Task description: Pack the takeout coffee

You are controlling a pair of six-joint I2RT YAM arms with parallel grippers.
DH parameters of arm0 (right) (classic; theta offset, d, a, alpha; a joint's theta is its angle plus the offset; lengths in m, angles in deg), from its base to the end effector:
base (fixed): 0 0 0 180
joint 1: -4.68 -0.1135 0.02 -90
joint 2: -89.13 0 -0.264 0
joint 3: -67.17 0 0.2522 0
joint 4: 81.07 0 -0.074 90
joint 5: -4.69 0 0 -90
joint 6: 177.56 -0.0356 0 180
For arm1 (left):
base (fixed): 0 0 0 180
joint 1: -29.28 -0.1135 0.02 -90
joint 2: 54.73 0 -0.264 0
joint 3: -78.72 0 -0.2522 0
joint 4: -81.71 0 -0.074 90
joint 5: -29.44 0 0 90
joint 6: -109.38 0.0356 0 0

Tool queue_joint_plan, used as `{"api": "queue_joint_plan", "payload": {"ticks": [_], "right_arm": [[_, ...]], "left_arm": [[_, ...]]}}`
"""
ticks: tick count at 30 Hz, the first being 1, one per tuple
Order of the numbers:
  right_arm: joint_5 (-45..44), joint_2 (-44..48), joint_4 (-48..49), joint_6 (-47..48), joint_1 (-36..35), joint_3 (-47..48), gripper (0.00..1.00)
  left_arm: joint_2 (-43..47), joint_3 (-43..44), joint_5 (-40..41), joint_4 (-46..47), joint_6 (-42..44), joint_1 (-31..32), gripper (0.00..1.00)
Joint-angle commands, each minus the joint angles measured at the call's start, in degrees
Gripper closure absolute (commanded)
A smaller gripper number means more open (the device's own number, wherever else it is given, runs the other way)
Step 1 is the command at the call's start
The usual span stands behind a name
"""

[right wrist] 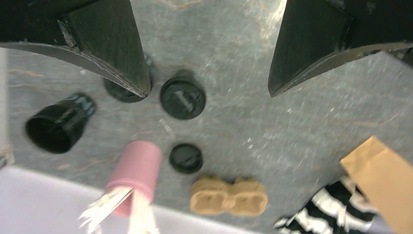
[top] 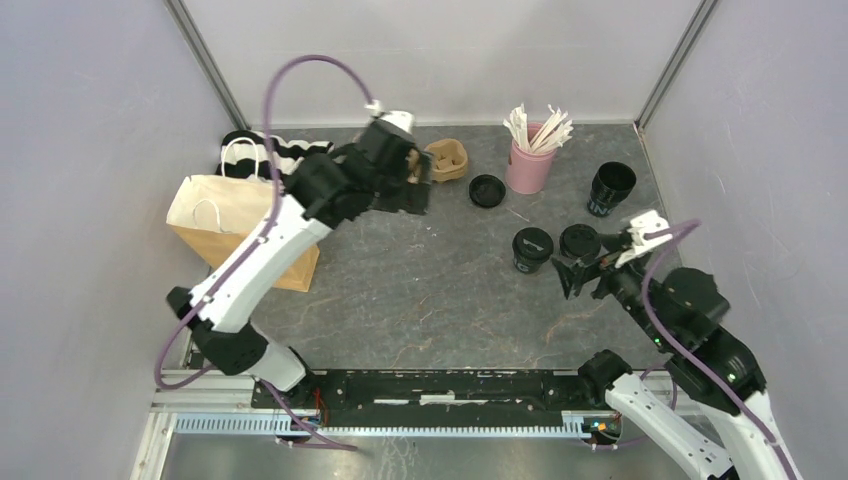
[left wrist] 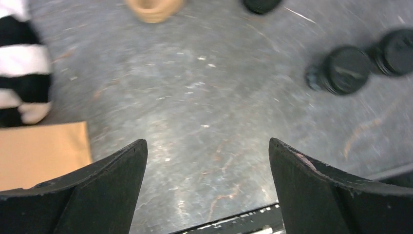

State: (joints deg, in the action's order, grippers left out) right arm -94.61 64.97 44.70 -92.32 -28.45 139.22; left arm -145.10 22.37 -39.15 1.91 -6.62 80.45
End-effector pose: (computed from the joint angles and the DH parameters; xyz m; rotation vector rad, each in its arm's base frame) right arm 0.0506 0.0262 0.3966 -0.2946 1.6670 0.3607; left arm 0.2022 -0.2304 0.4381 0.3344 2.2998 -0.2339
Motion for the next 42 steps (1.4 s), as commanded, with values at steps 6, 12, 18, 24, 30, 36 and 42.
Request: {"api": "queue_joint_plan", "payload": {"ticks": [6,12,18,24,30,36,42], "right_arm": [[10.42,-12.51,4.22,-6.51,-0.07,-7.17,0.02],[7.09,-23.68,10.53,-5.45,-0.06,-2.38,0.02],[6.3,-31.94,11.16,-6.1,-0.06,2.71,0.02],[5.47,-35.01,15.5,-5.97,-0.1,1.01,0.02],[4.48,-37.94,13.4,-2.49,-0.05,5.23,0.02],[3.26,-37.79,13.04,1.95,-0.06,5.1,0.02],[2.84,-37.25,14.01,3.57,-0.01,3.67,0.02]], "left_arm": [[0.56,-2.59,-4.32,3.29,-0.75,-12.5,0.0],[-9.69,-1.02,-3.82,9.32,-3.11,-18.72,0.12],[-20.01,0.42,-7.23,16.68,-3.38,-24.34,0.24],[-29.44,5.48,-9.54,21.09,-1.19,-28.41,0.4],[-36.06,11.58,-5.44,21.56,-0.37,-28.28,0.5],[-39.43,13.68,0.94,21.83,0.25,-27.09,0.5],[-40.9,14.19,3.59,22.62,1.11,-26.99,0.5]]}}
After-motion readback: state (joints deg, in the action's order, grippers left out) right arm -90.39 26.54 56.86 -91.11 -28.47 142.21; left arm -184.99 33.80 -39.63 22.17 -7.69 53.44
